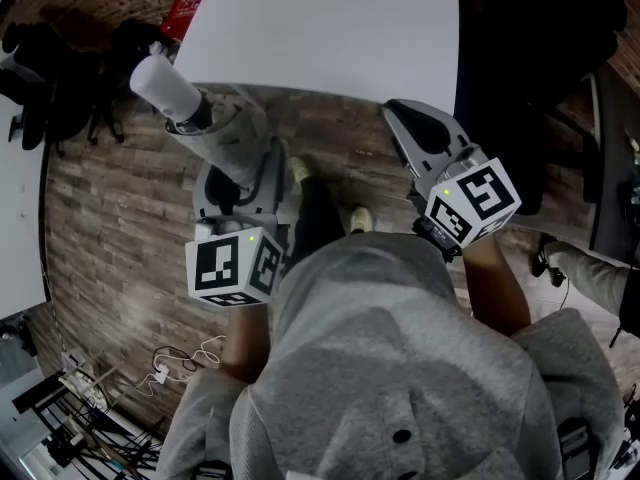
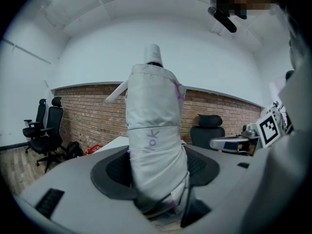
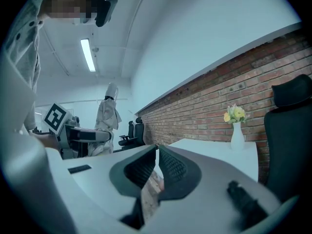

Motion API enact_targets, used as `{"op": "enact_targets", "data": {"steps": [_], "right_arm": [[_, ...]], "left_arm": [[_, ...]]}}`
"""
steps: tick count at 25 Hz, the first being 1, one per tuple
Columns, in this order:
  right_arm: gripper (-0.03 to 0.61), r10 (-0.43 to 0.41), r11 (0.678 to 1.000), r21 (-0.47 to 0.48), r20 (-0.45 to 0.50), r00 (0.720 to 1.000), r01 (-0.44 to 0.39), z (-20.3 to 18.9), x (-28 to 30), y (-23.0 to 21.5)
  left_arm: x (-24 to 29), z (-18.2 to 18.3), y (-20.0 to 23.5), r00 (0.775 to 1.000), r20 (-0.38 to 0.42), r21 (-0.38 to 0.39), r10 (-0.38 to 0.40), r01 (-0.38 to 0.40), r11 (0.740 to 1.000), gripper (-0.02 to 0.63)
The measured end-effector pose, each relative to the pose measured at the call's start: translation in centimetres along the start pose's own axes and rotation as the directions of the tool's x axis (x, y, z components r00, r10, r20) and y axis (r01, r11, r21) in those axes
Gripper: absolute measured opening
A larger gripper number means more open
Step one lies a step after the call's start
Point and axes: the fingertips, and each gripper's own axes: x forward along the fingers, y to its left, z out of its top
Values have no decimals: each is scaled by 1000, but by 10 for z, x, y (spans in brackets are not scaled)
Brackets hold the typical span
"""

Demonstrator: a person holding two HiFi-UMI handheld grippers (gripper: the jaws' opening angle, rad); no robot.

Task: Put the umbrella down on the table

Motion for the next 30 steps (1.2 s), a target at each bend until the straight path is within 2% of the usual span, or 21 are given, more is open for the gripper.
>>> {"op": "enact_targets", "data": {"steps": [13,30], "right_arm": [[35,-21,1000,-14,-16,1000,21,0,41,-21],[35,-80,997,5,-53,995,81,14,130,-80]], "left_arm": [[45,4,22,1000,-4,-5,-27,27,1000,287],[153,16,75,994,-68,-32,-86,84,996,287]]}}
